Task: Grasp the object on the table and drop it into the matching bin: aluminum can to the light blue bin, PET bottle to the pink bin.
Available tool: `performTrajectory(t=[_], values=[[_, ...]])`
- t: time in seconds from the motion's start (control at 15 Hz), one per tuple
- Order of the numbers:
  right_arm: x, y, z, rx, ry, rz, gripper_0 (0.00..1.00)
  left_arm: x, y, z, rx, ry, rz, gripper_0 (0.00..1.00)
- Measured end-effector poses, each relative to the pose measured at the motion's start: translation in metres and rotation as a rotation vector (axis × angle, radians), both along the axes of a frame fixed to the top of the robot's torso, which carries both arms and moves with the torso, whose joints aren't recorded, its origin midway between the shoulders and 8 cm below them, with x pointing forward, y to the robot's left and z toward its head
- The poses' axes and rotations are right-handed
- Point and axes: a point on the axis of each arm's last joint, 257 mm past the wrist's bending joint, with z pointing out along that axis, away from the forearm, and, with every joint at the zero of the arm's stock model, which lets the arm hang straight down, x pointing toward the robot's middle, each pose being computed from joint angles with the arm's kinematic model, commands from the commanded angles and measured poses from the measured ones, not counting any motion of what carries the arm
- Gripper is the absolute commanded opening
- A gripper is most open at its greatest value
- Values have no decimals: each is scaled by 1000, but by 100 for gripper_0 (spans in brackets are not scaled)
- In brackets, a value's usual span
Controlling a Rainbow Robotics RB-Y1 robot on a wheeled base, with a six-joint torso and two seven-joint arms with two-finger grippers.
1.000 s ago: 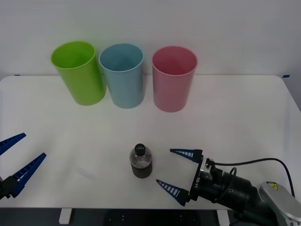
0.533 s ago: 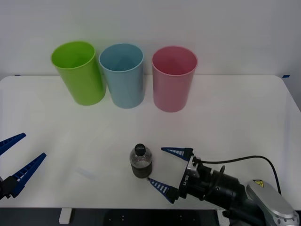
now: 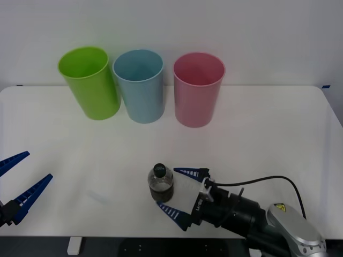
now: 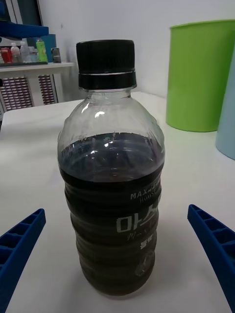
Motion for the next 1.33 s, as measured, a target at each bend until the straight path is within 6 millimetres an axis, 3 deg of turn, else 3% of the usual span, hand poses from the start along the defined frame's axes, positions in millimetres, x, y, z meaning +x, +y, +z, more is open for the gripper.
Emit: performTrajectory(t=[0.53,0.87,0.93,1.0,1.07,1.33], values=[[10,26,0,-10,-8,-40,100,0,0,0,0,0,0,100],[13,32,-2,-27,-18,-52,100,0,0,0,0,0,0,100],[14,32,-2,-29,-19,-54,76,0,0,0,0,0,0,100],[14,32,-2,-32,-24,-54,6,0,0,0,0,0,0,100],[14,32,-2,-35,-29,-53,0,0,0,0,0,0,0,100],[17,33,-1,-38,-38,-60,0,0,0,0,0,0,0,100]])
